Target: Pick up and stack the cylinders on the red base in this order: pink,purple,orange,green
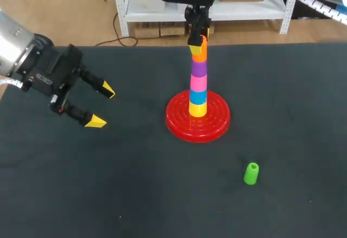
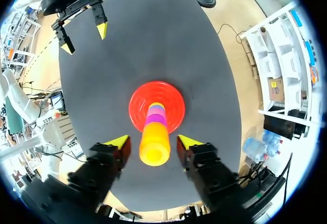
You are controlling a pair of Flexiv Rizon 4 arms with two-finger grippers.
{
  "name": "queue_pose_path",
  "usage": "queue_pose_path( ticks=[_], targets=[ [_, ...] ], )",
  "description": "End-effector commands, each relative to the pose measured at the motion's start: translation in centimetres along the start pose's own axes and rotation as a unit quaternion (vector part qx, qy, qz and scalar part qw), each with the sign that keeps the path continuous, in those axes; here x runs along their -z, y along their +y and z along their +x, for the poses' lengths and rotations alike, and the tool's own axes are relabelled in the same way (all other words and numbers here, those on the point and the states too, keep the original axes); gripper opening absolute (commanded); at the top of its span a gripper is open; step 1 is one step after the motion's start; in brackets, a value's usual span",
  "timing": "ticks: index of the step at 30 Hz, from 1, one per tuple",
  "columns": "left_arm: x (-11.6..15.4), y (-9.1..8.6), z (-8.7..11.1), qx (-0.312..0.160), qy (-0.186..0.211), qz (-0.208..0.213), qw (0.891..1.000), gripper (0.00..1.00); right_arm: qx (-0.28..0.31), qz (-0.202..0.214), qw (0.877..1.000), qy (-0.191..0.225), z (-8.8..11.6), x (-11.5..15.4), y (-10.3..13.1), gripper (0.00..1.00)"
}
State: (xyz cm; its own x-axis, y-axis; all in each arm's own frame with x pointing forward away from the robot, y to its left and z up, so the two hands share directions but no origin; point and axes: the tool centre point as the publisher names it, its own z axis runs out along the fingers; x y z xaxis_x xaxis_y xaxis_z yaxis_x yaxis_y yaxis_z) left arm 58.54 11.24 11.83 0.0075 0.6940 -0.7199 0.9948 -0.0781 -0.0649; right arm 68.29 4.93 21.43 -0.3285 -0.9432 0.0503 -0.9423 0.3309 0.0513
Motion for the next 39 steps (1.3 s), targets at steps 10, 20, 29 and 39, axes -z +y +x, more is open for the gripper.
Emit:
queue_pose_path(
  ticks=[10,20,29,39],
  targets=[
    [0.0,-0.1,0.2,-0.002,-0.002,-0.002,1.000,1.00,-0.049,0.081,0.995,-0.043,4.2,2.2,2.7,1.00],
    [0.0,-0.1,0.2,-0.002,-0.002,-0.002,1.000,1.00,-0.138,0.113,0.983,-0.043,10.5,-0.8,6.5,1.00],
    [0.0,-0.1,0.2,-0.002,-0.002,-0.002,1.000,1.00,-0.174,0.077,0.979,-0.071,14.0,-4.7,9.2,1.00],
    [0.0,-0.1,0.2,-0.002,-0.002,-0.002,1.000,1.00,-0.180,0.051,0.975,-0.118,14.9,-8.3,10.7,1.00]
  ],
)
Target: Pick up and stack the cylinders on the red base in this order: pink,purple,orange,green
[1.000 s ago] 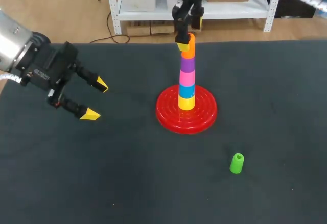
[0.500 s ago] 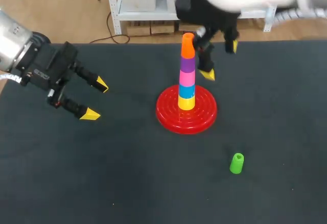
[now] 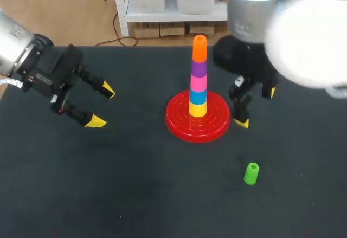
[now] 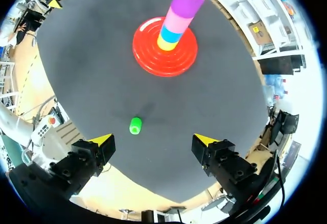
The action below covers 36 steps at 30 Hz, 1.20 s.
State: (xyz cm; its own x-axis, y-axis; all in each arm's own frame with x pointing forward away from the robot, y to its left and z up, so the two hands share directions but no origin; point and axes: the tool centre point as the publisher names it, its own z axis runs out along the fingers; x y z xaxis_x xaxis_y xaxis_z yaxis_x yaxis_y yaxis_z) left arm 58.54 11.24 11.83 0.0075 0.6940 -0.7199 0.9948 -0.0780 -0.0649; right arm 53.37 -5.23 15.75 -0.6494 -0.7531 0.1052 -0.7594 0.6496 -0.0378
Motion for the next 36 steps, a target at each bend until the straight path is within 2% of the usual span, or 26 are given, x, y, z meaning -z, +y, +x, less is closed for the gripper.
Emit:
queue_pose_path(
  ticks=[1,14,36],
  targets=[
    [0.0,-0.1,0.2,-0.002,-0.002,-0.002,1.000,1.00,0.001,-0.007,0.989,-0.146,0.7,-1.7,0.3,1.00],
    [0.0,-0.1,0.2,-0.002,-0.002,-0.002,1.000,1.00,0.002,-0.040,0.991,-0.127,0.4,-5.5,1.9,1.00],
    [0.0,-0.1,0.2,-0.002,-0.002,-0.002,1.000,1.00,-0.017,-0.030,0.998,-0.061,1.5,-10.3,3.8,1.00]
  ],
)
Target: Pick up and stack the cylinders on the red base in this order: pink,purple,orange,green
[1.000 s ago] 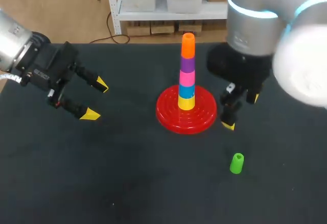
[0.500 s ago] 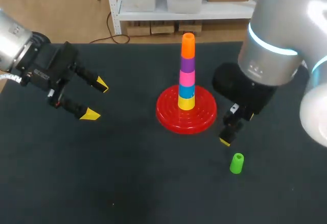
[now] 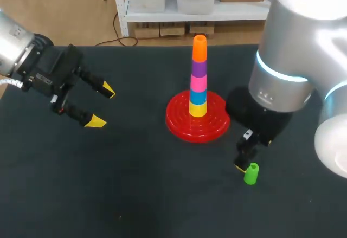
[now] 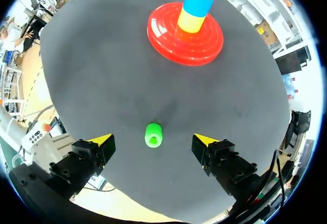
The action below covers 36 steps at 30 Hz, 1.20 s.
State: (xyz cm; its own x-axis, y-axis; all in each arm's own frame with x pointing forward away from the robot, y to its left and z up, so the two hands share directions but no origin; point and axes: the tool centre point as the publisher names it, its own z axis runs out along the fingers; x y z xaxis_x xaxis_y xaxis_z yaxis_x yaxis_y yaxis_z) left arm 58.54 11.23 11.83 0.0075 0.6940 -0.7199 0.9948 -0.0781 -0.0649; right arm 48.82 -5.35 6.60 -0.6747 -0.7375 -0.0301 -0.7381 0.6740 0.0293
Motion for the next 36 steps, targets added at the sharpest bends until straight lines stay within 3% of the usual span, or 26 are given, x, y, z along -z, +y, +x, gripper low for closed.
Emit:
queue_pose_path(
  ticks=[1,5,16,36],
  targets=[
    [0.0,-0.1,0.2,-0.002,-0.002,-0.002,1.000,1.00,-0.004,0.003,1.000,0.009,-0.4,-1.4,-0.1,1.00],
    [0.0,-0.1,0.2,-0.002,-0.002,-0.002,1.000,1.00,-0.014,0.008,1.000,0.026,-0.1,-2.7,-0.6,1.00],
    [0.0,-0.1,0.2,-0.002,-0.002,-0.002,1.000,1.00,-0.020,-0.007,0.999,0.025,-0.3,-4.6,-1.4,1.00],
    [0.0,-0.1,0.2,-0.002,-0.002,-0.002,1.000,1.00,-0.028,-0.003,0.999,0.037,0.1,-5.4,-1.7,1.00]
  ],
)
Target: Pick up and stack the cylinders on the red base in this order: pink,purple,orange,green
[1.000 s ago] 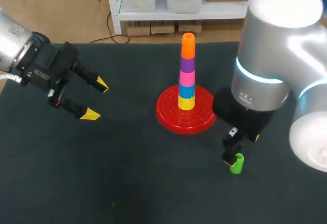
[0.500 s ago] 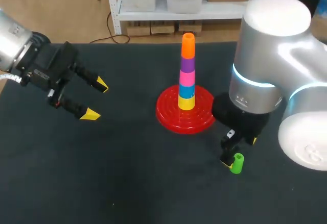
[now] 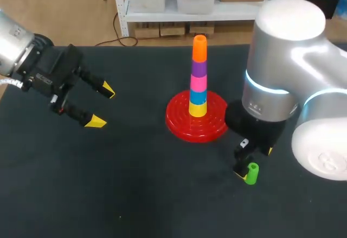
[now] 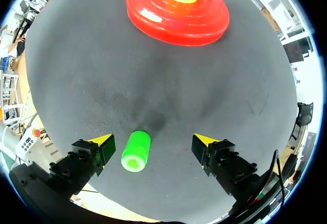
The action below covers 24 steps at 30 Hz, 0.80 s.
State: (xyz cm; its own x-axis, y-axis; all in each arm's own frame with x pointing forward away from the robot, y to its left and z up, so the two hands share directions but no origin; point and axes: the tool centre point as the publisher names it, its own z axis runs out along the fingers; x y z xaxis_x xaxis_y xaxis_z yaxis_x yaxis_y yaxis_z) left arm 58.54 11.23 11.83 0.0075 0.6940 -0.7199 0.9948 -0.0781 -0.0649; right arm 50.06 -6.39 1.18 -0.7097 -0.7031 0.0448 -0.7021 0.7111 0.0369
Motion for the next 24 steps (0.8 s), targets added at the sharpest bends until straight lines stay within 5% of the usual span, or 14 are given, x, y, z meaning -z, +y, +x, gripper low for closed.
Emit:
queue_pose_path(
  ticks=[1,24],
  targets=[
    [0.00,-0.12,0.15,-0.002,-0.002,-0.002,1.000,1.00,-0.004,0.000,1.000,0.000,0.09,-0.06,0.09,1.00],
    [0.00,-0.12,0.15,-0.002,-0.002,-0.002,1.000,1.00,-0.010,0.003,1.000,0.002,0.12,-0.51,0.80,1.00]
  ],
)
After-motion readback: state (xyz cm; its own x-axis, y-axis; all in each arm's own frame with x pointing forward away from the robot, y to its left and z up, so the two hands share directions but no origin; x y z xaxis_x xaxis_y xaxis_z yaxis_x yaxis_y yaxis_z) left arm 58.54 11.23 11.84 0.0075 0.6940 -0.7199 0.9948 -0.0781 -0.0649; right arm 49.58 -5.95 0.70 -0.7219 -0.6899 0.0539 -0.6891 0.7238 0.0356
